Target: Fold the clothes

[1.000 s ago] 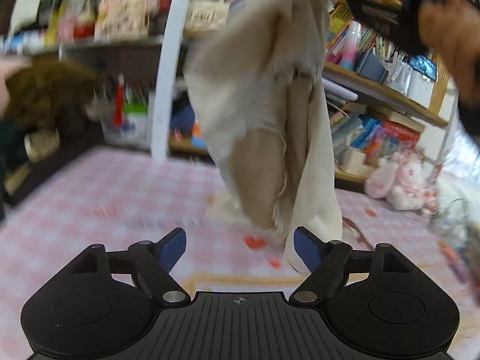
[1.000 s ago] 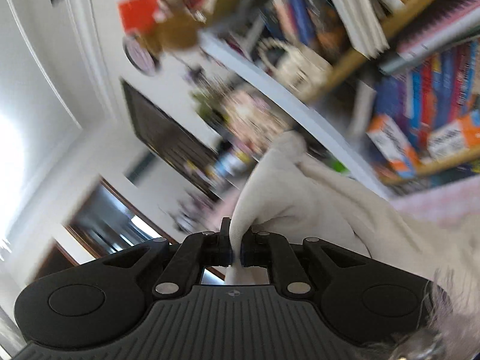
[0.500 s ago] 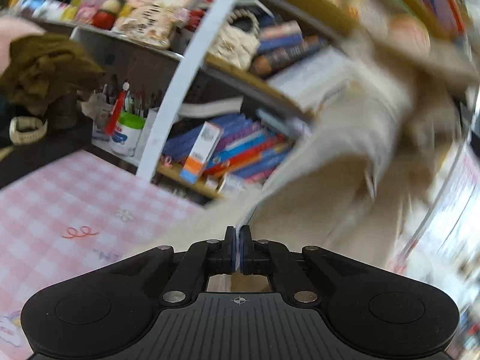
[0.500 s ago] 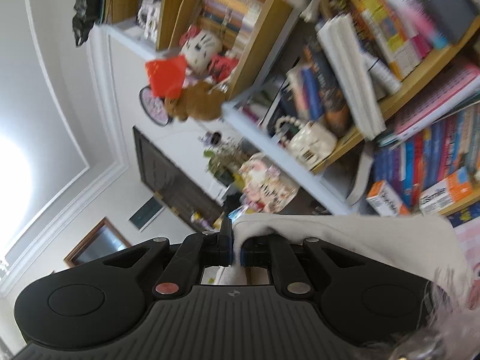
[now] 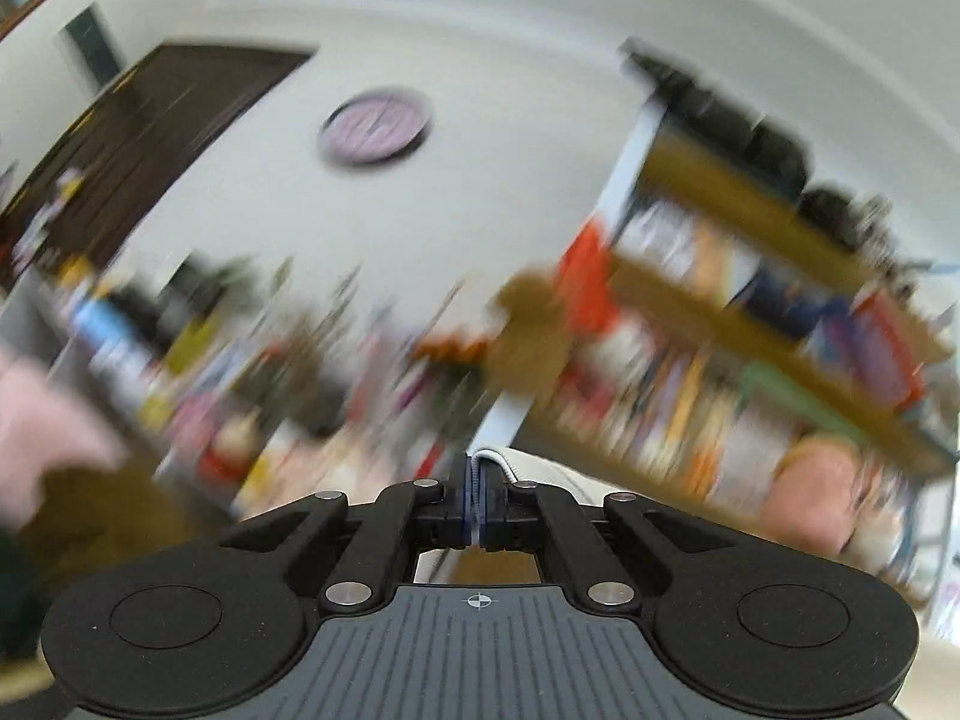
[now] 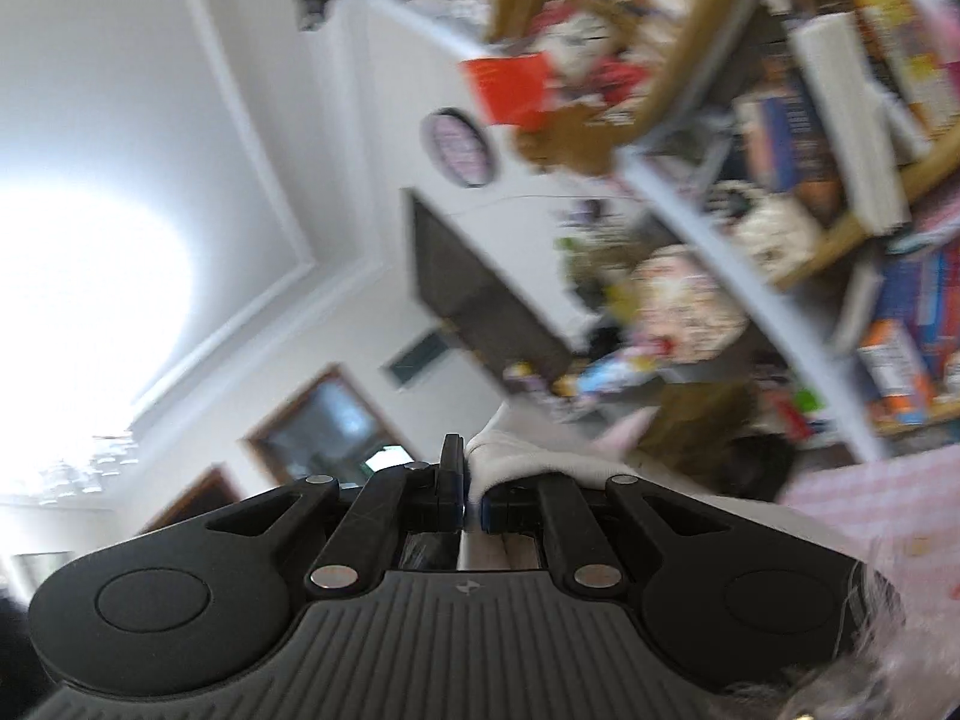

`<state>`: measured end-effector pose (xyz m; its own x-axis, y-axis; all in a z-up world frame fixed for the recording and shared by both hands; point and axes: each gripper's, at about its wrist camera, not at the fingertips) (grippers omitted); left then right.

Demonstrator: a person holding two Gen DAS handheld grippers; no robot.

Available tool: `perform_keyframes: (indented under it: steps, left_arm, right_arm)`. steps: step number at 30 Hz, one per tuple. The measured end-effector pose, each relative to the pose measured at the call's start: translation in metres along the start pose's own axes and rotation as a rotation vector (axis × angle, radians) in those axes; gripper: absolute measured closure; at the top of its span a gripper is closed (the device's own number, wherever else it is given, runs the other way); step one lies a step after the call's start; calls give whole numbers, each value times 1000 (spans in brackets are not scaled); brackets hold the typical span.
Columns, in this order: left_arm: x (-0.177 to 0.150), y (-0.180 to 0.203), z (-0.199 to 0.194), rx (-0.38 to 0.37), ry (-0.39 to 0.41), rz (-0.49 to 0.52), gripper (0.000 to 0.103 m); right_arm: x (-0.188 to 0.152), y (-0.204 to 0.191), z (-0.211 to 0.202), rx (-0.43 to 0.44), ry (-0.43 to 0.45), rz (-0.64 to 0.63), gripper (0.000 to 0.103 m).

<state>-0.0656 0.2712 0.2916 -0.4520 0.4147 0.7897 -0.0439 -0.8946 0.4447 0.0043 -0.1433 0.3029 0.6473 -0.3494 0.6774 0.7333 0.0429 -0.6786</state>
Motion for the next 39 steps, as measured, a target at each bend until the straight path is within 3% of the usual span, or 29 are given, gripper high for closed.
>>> perform_keyframes:
  steps: [4, 6, 7, 10, 12, 17, 19, 20, 23, 25, 27, 28, 31, 33, 36, 38, 39]
  left_arm:
    - [1, 47, 34, -136, 69, 2, 103]
    - [-19, 66, 54, -169, 16, 29, 102]
    - [-35, 73, 65, -172, -33, 43, 102]
    - [-108, 73, 96, -130, -272, 92, 102]
    - [-177, 62, 107, -77, -480, 166, 102]
    - [-347, 29, 105, 37, -1025, 331, 92]
    - [-395, 17, 96, 51, -1235, 370, 91]
    - [-407, 14, 88, 48, -1293, 393, 91]
    - [-406, 10, 66, 9, -1287, 455, 82]
    - [-387, 3, 63, -1, -1228, 457, 47]
    - [-364, -9, 61, 14, -1157, 458, 36]
    - [-353, -15, 61, 18, -1126, 459, 35]
    - [-322, -29, 45, 30, -1083, 471, 35]
    - [-311, -35, 34, 43, -1088, 501, 35]
    - [-315, -42, 16, 43, -1120, 563, 35]
    - [-319, -45, 5, 34, -1138, 596, 35]
    - [-320, -47, -1, 30, -1146, 613, 35]
  right_arm:
    - [11, -17, -18, 150, 73, -9, 97]
    - [15, -17, -33, 161, 117, 0, 97]
    - [16, -8, -44, 112, 140, 19, 97]
    - [16, 28, -80, -81, 213, 87, 97]
    - [7, 66, -112, -287, 252, 140, 97]
    - [-40, 180, -159, -841, 138, 233, 97]
    - [-56, 220, -172, -1027, 70, 247, 97]
    - [-60, 234, -173, -1086, 22, 233, 97]
    - [-64, 266, -180, -1210, -50, 201, 97]
    - [-59, 278, -189, -1260, -52, 205, 97]
    - [-55, 290, -198, -1311, -55, 209, 98]
    - [-51, 299, -199, -1345, -73, 208, 98]
    - [-44, 323, -189, -1459, -250, 110, 98]
    - [-39, 329, -179, -1474, -359, 12, 95]
    - [-35, 317, -170, -1426, -474, -102, 78]
    - [-35, 304, -166, -1397, -528, -167, 46]
    - [-37, 299, -164, -1397, -543, -197, 41]
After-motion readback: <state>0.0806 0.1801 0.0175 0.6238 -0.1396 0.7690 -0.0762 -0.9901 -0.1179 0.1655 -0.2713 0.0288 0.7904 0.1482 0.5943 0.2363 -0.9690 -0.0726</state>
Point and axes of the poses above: each gripper's, at about its wrist camera, not at the fingertips, and z roughly the way its jaws point, y to its right, x to its top, and after that the axes turned 3 degrees about y, right-handed
